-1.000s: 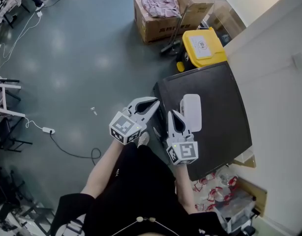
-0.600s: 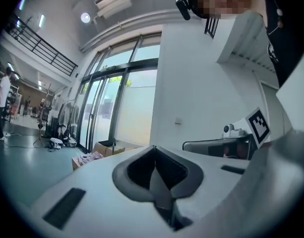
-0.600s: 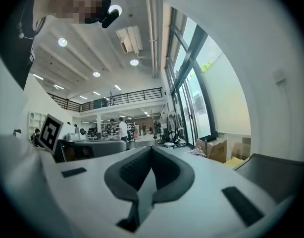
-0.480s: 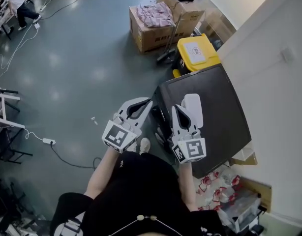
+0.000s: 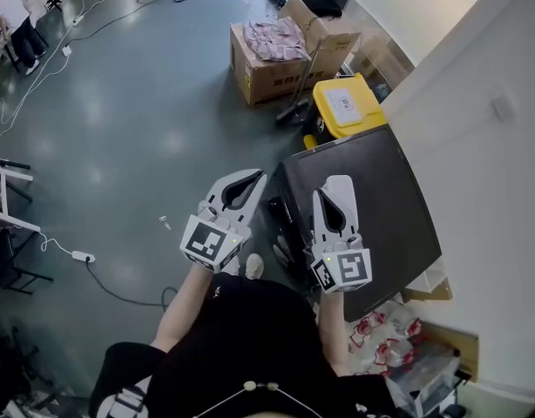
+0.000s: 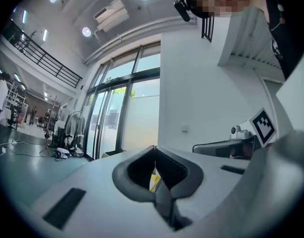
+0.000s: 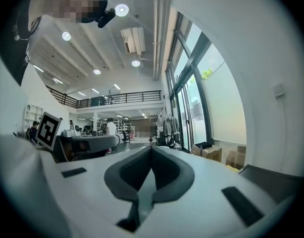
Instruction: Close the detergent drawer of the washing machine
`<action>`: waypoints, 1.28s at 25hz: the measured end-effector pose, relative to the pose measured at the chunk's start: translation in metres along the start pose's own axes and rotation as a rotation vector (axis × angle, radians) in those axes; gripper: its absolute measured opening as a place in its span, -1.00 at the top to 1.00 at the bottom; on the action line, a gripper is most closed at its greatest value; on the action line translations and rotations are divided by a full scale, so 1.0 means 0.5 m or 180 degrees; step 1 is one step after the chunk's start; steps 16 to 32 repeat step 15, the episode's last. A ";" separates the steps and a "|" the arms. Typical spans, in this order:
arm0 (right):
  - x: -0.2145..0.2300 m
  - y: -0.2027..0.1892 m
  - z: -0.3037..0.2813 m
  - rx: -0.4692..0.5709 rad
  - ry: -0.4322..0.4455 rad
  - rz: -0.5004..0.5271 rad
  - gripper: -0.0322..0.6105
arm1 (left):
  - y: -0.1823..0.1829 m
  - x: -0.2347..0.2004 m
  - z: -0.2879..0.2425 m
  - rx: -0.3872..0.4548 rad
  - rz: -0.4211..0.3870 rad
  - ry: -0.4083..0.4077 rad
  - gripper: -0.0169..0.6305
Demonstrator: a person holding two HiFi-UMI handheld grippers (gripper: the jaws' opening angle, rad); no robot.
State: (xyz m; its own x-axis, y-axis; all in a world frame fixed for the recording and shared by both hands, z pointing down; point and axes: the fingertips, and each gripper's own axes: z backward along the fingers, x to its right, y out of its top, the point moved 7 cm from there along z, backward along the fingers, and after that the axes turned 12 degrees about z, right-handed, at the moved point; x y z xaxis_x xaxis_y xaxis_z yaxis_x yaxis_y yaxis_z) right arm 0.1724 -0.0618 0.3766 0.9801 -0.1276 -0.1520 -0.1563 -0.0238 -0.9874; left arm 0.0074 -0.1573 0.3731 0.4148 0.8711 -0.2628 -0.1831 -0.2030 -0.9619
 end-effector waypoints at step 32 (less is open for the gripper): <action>0.005 0.006 -0.001 -0.0051 -0.0208 -0.0102 0.89 | -0.002 -0.020 0.010 -0.0021 0.0141 0.0091 0.92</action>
